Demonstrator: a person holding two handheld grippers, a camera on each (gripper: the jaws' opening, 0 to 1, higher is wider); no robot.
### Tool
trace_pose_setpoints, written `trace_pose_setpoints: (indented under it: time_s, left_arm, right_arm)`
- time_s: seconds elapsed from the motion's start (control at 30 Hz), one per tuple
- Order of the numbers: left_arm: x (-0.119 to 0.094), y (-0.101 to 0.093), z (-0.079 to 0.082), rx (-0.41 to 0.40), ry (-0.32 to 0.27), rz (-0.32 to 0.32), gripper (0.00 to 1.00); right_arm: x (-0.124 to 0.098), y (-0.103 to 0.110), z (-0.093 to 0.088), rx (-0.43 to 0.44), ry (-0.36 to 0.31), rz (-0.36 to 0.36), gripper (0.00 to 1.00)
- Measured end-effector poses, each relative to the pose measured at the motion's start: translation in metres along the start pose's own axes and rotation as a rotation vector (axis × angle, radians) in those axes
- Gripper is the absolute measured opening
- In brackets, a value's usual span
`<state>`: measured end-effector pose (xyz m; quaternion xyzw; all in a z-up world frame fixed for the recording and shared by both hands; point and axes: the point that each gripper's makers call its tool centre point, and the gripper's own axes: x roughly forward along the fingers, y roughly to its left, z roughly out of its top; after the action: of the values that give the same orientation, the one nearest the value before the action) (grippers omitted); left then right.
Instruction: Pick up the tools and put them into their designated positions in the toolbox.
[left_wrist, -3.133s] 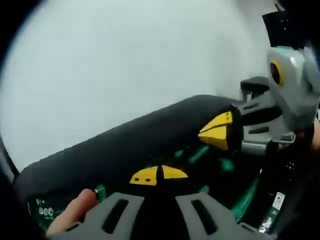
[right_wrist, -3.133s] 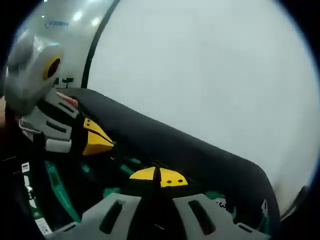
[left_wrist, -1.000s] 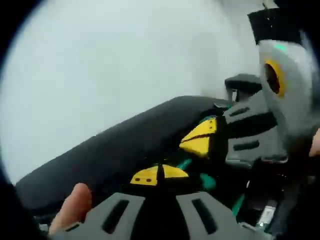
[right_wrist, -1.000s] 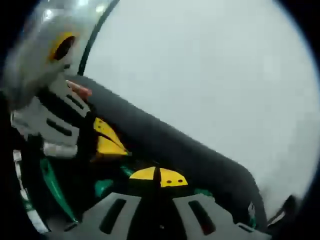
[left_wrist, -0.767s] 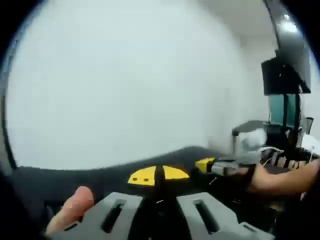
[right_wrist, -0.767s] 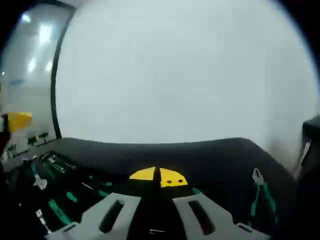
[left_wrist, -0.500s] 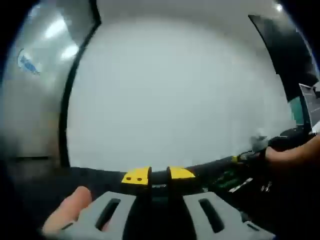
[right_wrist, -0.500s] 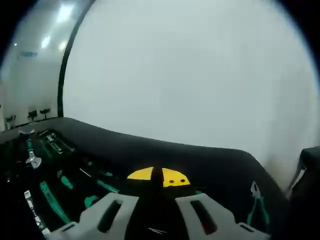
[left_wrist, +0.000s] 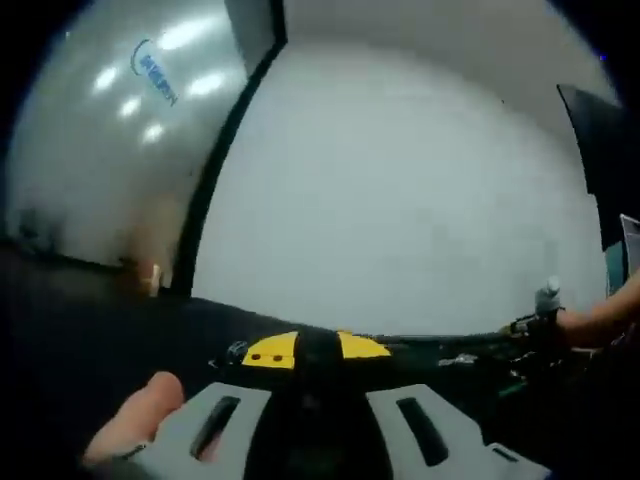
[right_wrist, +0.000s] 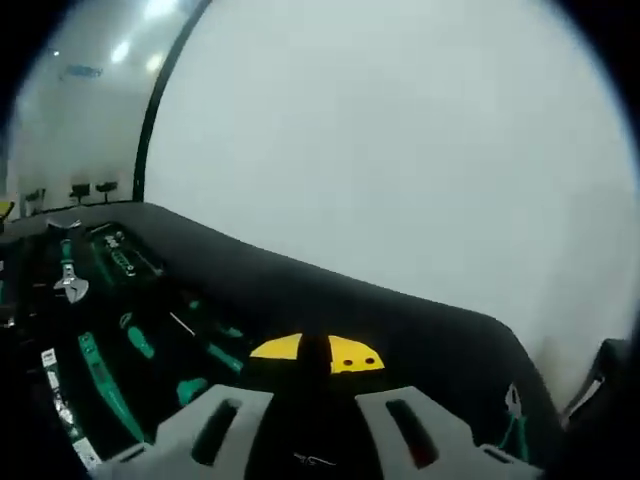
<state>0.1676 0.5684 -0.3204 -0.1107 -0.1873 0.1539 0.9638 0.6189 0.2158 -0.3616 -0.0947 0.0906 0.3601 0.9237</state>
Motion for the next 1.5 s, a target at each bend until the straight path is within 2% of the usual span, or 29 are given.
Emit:
trace_pose_setpoints:
  time_s: [0.03, 0.07, 0.1, 0.13, 0.2, 0.23, 0.3, 0.37, 0.43, 0.5, 0.6, 0.7, 0.77, 0.87, 1.03, 1.1, 1.17, 1.3, 1.33, 1.47, 1.5]
  left_arm:
    - [-0.004, -0.006, -0.005, 0.020, 0.030, 0.002, 0.15]
    - [-0.005, -0.007, -0.009, 0.035, 0.049, 0.002, 0.15]
    - [-0.003, -0.004, -0.014, 0.047, 0.068, 0.004, 0.15]
    - [0.000, -0.003, -0.017, 0.061, 0.086, 0.000, 0.15]
    - [0.002, -0.007, -0.024, 0.084, 0.113, -0.020, 0.15]
    - [0.004, -0.007, -0.027, 0.113, 0.126, -0.024, 0.15]
    - [0.005, -0.008, -0.032, 0.155, 0.146, -0.022, 0.15]
    - [0.004, -0.013, -0.039, 0.173, 0.177, -0.033, 0.15]
    - [0.008, -0.006, -0.043, 0.179, 0.197, -0.032, 0.15]
    - [0.008, -0.002, -0.046, 0.174, 0.212, -0.024, 0.15]
    - [0.006, -0.004, -0.046, 0.165, 0.212, -0.026, 0.15]
    - [0.005, -0.004, -0.048, 0.165, 0.225, -0.026, 0.15]
    - [0.005, -0.003, -0.051, 0.170, 0.235, -0.030, 0.15]
    - [0.004, -0.005, -0.052, 0.181, 0.239, -0.032, 0.15]
    - [0.004, -0.003, -0.056, 0.201, 0.262, -0.027, 0.15]
    - [0.005, -0.002, -0.059, 0.212, 0.271, -0.026, 0.15]
    - [0.006, 0.000, -0.059, 0.226, 0.277, -0.023, 0.15]
    - [0.007, 0.002, -0.059, 0.234, 0.277, -0.019, 0.15]
    - [0.006, 0.002, -0.059, 0.234, 0.277, -0.019, 0.15]
    - [0.007, 0.002, -0.059, 0.236, 0.278, -0.018, 0.15]
    - [0.007, 0.003, -0.059, 0.237, 0.278, -0.017, 0.15]
  right_arm:
    - [-0.008, -0.011, 0.005, -0.041, 0.018, -0.019, 0.06]
    - [-0.014, -0.030, 0.022, -0.068, -0.009, -0.028, 0.06]
    - [-0.018, -0.048, 0.027, -0.096, 0.022, -0.048, 0.07]
    - [-0.024, -0.067, 0.028, -0.092, 0.081, -0.079, 0.07]
    - [-0.032, -0.109, 0.038, -0.067, 0.106, -0.129, 0.11]
    - [-0.038, -0.132, 0.034, -0.082, 0.164, -0.164, 0.11]
    - [-0.052, -0.164, 0.025, -0.035, 0.234, -0.201, 0.11]
    - [-0.076, -0.168, 0.003, -0.021, 0.310, -0.221, 0.11]
    - [-0.082, -0.187, -0.011, -0.006, 0.356, -0.226, 0.11]
    - [-0.087, -0.190, -0.024, -0.002, 0.352, -0.221, 0.11]
    - [-0.089, -0.182, -0.049, 0.009, 0.386, -0.197, 0.12]
    - [-0.078, -0.171, -0.070, 0.002, 0.403, -0.175, 0.14]
    - [-0.093, -0.149, -0.086, -0.002, 0.409, -0.167, 0.15]
    - [-0.092, -0.157, -0.095, -0.093, 0.420, -0.199, 0.16]
    - [-0.087, -0.153, -0.104, -0.010, 0.367, -0.173, 0.13]
    - [-0.076, -0.165, -0.104, 0.055, 0.342, -0.200, 0.12]
    - [-0.081, -0.163, -0.102, 0.104, 0.309, -0.230, 0.08]
    - [-0.079, -0.172, -0.104, 0.274, 0.258, -0.217, 0.07]
    - [-0.080, -0.172, -0.105, 0.396, 0.252, -0.214, 0.07]
    - [-0.082, -0.174, -0.106, 0.685, 0.199, -0.166, 0.06]
    - [-0.082, -0.176, -0.106, 0.735, 0.179, -0.151, 0.06]
